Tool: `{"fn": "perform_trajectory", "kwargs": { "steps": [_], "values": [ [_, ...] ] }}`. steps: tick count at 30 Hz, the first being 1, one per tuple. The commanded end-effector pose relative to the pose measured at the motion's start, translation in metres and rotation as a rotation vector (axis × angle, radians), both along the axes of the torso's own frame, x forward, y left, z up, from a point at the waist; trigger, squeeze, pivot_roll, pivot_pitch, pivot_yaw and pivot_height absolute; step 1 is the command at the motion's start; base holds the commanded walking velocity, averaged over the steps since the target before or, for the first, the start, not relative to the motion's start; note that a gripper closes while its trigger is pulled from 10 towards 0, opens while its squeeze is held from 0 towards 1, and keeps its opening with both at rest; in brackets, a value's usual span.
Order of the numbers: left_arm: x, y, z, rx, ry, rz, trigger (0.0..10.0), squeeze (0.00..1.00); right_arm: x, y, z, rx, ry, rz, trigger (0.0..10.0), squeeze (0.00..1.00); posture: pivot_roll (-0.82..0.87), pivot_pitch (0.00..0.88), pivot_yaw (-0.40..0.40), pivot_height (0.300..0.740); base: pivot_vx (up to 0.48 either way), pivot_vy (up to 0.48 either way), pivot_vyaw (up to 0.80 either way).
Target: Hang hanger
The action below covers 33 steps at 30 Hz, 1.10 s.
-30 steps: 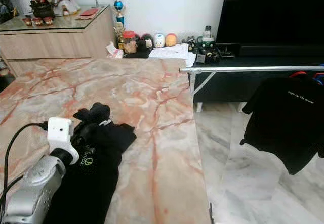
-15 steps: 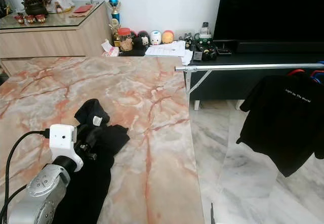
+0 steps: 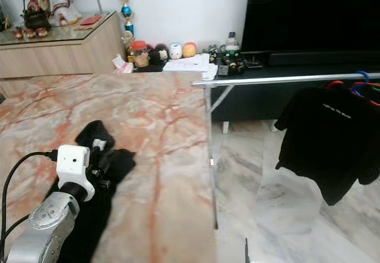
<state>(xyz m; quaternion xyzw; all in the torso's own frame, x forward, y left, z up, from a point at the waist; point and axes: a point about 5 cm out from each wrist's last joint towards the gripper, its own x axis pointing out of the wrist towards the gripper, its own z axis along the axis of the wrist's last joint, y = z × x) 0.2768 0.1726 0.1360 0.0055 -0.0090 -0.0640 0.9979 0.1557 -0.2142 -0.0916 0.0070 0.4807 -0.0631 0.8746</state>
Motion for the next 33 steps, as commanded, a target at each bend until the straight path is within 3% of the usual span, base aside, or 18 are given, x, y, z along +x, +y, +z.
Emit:
{"fn": "perform_trajectory", "kwargs": {
  "steps": [1,27,29,33],
  "values": [
    [0.0,0.006,0.001,0.02,0.004,0.021,10.0,0.0,0.001,0.005,0.0,0.015,-0.007,-0.012,10.0,0.0,0.08,0.016,0.064,0.74,0.0,-0.48,0.0],
    [0.004,-0.003,-0.005,0.015,0.031,0.003,10.0,0.0,0.005,0.005,0.001,0.024,-0.027,-0.063,10.0,0.0,0.07,0.05,0.068,0.74,0.0,-0.48,0.0],
    [0.004,-0.004,-0.008,0.017,0.042,0.0,10.0,0.0,0.005,0.005,0.001,0.022,-0.03,-0.069,10.0,0.0,0.07,0.054,0.064,0.74,0.0,-0.48,0.0],
    [0.001,0.0,-0.035,0.068,0.16,-0.039,10.0,0.0,0.007,0.004,0.003,0.02,-0.053,-0.067,10.0,0.0,0.07,0.057,0.061,0.74,0.0,0.0,0.0]
  ]
}}
